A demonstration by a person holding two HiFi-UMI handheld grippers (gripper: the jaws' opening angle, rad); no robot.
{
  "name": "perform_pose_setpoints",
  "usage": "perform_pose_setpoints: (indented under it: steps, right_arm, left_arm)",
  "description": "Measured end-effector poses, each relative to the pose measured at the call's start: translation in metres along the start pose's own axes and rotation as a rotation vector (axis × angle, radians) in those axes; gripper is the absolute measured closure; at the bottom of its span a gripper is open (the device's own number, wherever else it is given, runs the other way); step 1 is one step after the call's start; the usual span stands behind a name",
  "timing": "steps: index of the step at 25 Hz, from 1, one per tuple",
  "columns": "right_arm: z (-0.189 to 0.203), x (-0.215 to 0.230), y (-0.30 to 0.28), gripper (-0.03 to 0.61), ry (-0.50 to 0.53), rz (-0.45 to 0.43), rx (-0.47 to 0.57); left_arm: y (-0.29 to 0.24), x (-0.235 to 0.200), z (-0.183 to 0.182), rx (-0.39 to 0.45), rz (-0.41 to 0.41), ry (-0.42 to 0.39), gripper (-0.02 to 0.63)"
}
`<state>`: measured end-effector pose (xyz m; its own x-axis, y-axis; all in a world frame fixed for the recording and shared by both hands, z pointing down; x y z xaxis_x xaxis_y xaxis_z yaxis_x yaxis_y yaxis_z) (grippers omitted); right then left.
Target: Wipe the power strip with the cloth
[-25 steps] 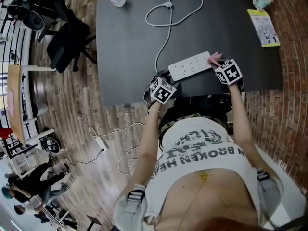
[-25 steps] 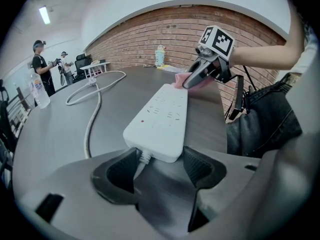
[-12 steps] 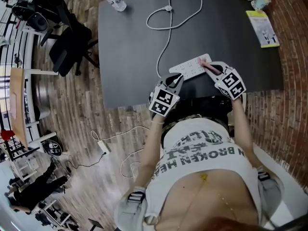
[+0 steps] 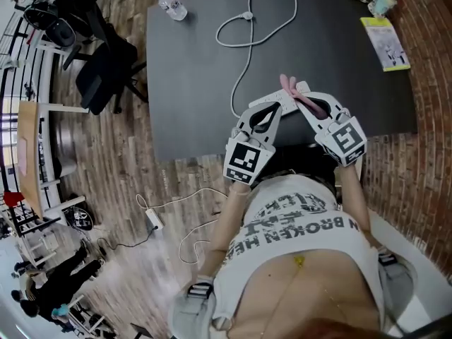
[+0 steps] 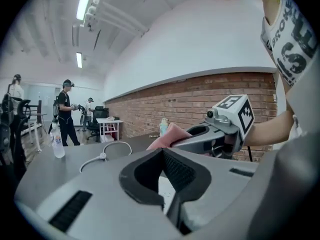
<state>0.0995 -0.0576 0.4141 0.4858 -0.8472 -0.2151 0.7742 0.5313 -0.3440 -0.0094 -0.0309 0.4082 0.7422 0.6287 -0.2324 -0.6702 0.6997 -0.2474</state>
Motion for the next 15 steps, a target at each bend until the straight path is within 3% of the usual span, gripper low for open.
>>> perform_pose_setpoints:
  steps: [7,15]
  right_arm:
    - [-0.043,-0.002,0.013,0.561,0.026,0.028,0.139]
    - [-0.058,-0.002,0.023,0.563,0.033,0.044,0.169]
  left_arm:
    - [0.014,0.015,-0.04,0.107,-0.019,-0.035,0.606]
    - [0.014,0.027,-0.049,0.118,-0.01,-0.069,0.606]
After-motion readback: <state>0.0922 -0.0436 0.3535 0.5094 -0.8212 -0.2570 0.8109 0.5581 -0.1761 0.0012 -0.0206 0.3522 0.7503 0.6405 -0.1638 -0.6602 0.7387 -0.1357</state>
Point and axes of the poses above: the fingertips, and each gripper's own axes: y backward along the fingers, x to its right, z out of its underside, the point moved 5 cm from there along y, backward along the fingers, and after that the axes turned 10 degrees about y, right-handed, at the moved point
